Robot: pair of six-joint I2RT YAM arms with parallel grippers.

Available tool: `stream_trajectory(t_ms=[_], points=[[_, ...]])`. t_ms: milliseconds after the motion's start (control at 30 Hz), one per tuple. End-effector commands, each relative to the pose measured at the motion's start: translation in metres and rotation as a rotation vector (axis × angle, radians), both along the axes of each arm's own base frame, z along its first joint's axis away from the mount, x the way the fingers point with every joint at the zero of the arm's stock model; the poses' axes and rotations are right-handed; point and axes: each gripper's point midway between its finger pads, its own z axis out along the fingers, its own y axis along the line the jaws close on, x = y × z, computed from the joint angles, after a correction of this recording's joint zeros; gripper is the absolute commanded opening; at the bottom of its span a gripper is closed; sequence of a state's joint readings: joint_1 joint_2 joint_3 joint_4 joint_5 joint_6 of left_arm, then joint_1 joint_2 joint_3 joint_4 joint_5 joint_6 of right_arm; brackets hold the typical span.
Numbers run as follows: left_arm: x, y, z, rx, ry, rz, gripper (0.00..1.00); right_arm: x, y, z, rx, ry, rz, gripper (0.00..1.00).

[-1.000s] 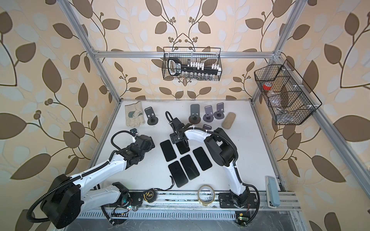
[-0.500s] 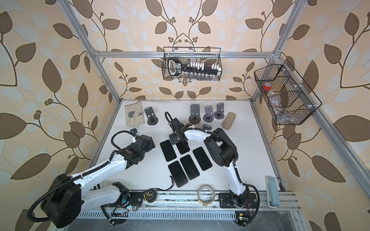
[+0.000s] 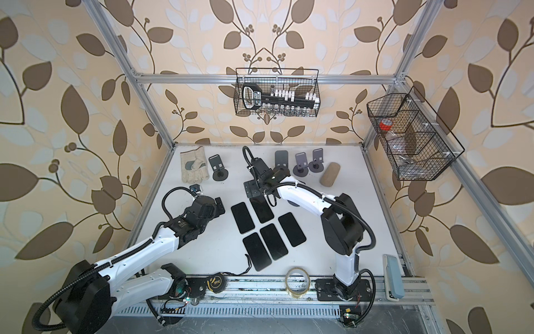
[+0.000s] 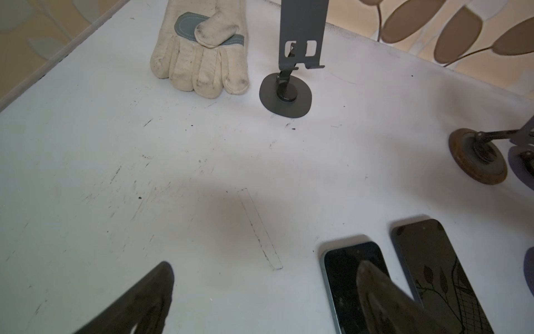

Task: Remove the phone from the phone stand
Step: Place the phone at the center of the table, then reset both arms

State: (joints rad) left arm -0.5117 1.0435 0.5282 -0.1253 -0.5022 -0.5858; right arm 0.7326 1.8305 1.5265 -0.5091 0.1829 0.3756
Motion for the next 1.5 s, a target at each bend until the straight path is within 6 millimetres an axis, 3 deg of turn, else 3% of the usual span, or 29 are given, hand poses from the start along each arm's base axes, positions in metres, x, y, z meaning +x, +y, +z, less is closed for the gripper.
stream_trajectory(t_ms=[0,233,400,500,567,633,700,767,833,900,967,1067,1133,1200,1267,1467], points=[[0.004,-0.007,0.017,0.006,-0.057,-0.05,0.99,-0.002,-0.03,0.025,-0.033,-0.071,-0.092,1.0],[0.005,-0.006,0.04,0.056,-0.101,-0.081,0.99,-0.025,-0.088,0.075,0.035,-0.247,-0.215,1.0],[0.0,-0.004,0.058,0.052,-0.179,-0.105,0.99,-0.048,-0.159,0.097,0.004,-0.482,-0.413,1.0],[-0.005,-0.018,0.077,0.035,-0.258,-0.221,0.99,-0.062,-0.182,0.098,0.019,-0.602,-0.439,1.0],[-0.009,-0.027,0.086,0.029,-0.314,-0.293,0.99,-0.07,-0.184,0.095,0.023,-0.649,-0.382,1.0],[-0.01,-0.018,0.093,0.059,-0.36,-0.265,0.99,-0.08,-0.181,0.095,0.066,-0.684,-0.292,1.0],[-0.01,-0.003,0.103,0.133,-0.394,-0.203,0.99,-0.087,-0.195,0.095,0.157,-0.742,-0.319,1.0],[-0.009,-0.002,0.111,0.215,-0.437,-0.232,0.99,-0.09,-0.211,0.095,0.225,-0.779,-0.345,1.0],[-0.008,0.002,0.107,0.252,-0.467,-0.218,0.99,-0.088,-0.233,0.087,0.223,-0.774,-0.415,1.0],[-0.007,0.019,0.105,0.278,-0.504,-0.115,0.99,-0.088,-0.261,0.076,0.163,-0.779,-0.523,1.0],[-0.005,0.02,0.104,0.333,-0.537,-0.129,0.99,-0.092,-0.287,0.067,0.112,-0.804,-0.642,1.0],[0.005,0.024,0.097,0.4,-0.49,-0.155,0.99,-0.099,-0.307,0.059,0.074,-0.83,-0.73,1.0],[0.017,0.032,0.085,0.412,-0.428,-0.145,0.99,-0.1,-0.313,0.054,-0.011,-0.848,-0.713,1.0],[0.029,0.029,0.068,0.448,-0.379,-0.239,0.99,-0.096,-0.309,0.046,-0.132,-0.866,-0.608,1.0],[0.036,0.026,0.049,0.467,-0.339,-0.31,0.99,-0.096,-0.317,0.035,-0.119,-0.871,-0.635,1.0],[0.054,0.037,0.023,0.421,-0.314,-0.303,0.99,-0.086,-0.328,-0.006,-0.101,-0.797,-0.606,1.0]])
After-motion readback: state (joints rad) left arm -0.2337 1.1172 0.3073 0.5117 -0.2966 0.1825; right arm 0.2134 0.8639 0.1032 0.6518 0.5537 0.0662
